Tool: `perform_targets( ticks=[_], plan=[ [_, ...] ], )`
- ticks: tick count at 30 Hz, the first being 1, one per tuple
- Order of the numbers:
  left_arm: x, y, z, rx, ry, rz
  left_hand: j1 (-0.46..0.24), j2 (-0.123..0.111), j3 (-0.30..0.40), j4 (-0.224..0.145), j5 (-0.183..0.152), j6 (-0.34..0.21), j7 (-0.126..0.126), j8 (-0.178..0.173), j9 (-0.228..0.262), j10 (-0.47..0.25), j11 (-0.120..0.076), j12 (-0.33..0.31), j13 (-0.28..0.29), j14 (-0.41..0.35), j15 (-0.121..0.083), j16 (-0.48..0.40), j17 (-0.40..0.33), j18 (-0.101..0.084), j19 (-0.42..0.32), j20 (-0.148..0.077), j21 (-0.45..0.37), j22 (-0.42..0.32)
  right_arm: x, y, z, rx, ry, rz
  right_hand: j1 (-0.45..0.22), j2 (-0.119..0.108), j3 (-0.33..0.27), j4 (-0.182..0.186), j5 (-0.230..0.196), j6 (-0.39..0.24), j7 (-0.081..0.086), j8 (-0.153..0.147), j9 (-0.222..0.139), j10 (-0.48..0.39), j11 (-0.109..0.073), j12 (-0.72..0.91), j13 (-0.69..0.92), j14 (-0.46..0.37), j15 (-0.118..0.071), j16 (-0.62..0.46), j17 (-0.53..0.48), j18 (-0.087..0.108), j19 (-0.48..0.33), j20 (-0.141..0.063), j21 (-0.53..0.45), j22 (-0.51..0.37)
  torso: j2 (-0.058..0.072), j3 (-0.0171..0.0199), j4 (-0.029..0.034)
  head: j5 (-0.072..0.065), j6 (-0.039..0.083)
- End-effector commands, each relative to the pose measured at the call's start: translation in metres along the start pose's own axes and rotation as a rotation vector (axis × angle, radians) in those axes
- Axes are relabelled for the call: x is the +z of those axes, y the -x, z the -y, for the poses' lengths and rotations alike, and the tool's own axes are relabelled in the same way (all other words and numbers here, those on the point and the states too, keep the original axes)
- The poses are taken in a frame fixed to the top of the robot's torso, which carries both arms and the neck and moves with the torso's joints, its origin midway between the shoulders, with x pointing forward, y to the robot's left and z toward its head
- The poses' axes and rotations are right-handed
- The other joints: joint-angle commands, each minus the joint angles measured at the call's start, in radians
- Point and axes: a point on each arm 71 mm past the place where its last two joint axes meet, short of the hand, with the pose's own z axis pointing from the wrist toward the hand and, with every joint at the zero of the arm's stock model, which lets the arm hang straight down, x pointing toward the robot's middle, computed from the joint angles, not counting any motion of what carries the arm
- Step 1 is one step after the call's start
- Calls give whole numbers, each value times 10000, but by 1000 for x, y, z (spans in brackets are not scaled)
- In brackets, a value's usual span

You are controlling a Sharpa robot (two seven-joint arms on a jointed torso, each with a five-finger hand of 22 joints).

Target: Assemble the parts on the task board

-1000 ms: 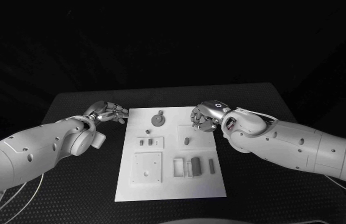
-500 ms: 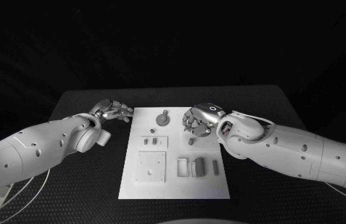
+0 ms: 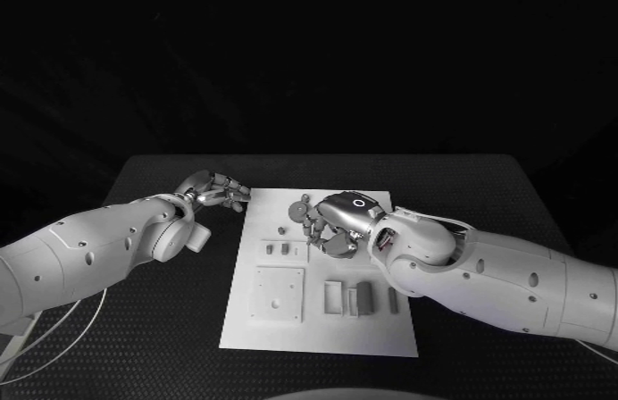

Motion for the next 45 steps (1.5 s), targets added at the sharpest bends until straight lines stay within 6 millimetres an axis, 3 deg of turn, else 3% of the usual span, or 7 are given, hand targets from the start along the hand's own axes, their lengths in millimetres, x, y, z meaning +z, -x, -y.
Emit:
perform_targets(
  ticks=[1, 12, 21, 29, 45],
  plan=[
    [1, 1, 2, -161, -91, 104, 94, 19, -65, -19, -28, -65, -6, -3, 3, -46, 3, -19, -17, 32, 48, -60, 13, -105, 16, -76, -38, -13, 4, -8, -13, -435, 476, -323, -91, 7, 52, 11, -1, 61, 29, 40, 20, 89, -4, -16, 13, 6, -66, 24, 14, 140, 6, -44, 43, 170, 3, -2, -3, 120, 23],
    [4, 0, 8, -191, -192, 105, 93, 15, -74, -17, -28, -63, -6, 0, 3, -44, 3, -17, -19, 33, 49, -74, 24, -107, 18, -76, -47, -18, 13, -38, -38, -704, 1160, -1077, -94, 14, 55, 4, -1, 56, 30, 39, 23, 89, -4, -24, 17, 4, -67, 23, 15, 139, 5, -46, 41, 169, 15, -6, 30, 349, -44],
    [4, 0, 10, -266, -213, 97, 90, 16, -80, -15, -29, -61, -6, 3, 4, -39, 1, -13, -20, 33, 51, -84, 33, -110, 20, -75, -54, -21, 16, -47, -43, -827, 1306, -1374, -96, 20, 58, -2, -1, 51, 31, 39, 25, 88, -4, -31, 20, 2, -68, 21, 16, 140, 5, -48, 39, 168, 21, 3, 33, 578, -140],
    [5, -2, 12, -287, -239, 49, 83, 14, -89, -14, -29, -59, -7, 5, 4, -38, 1, -11, -21, 28, 54, -99, 42, -113, 17, -72, -64, -25, 17, -57, -46, -1019, 1438, -1617, -99, 27, 60, -6, -1, 47, 32, 38, 27, 88, -4, -36, 22, 0, -68, 19, 17, 139, 6, -49, 38, 167, 26, 5, 10, 679, -165],
    [4, -2, 13, -294, -233, 18, 83, 11, -100, -17, -29, -60, -8, 6, 4, -40, 0, -11, -25, 18, 59, -121, 54, -117, 11, -70, -80, -32, 16, -65, -40, -1287, 1308, -1854, -103, 32, 60, -16, -1, 43, 33, 39, 31, 90, -5, -45, 27, -1, -68, 17, 19, 139, 7, -51, 36, 166, 21, 6, 21, 727, -232]
  ],
)
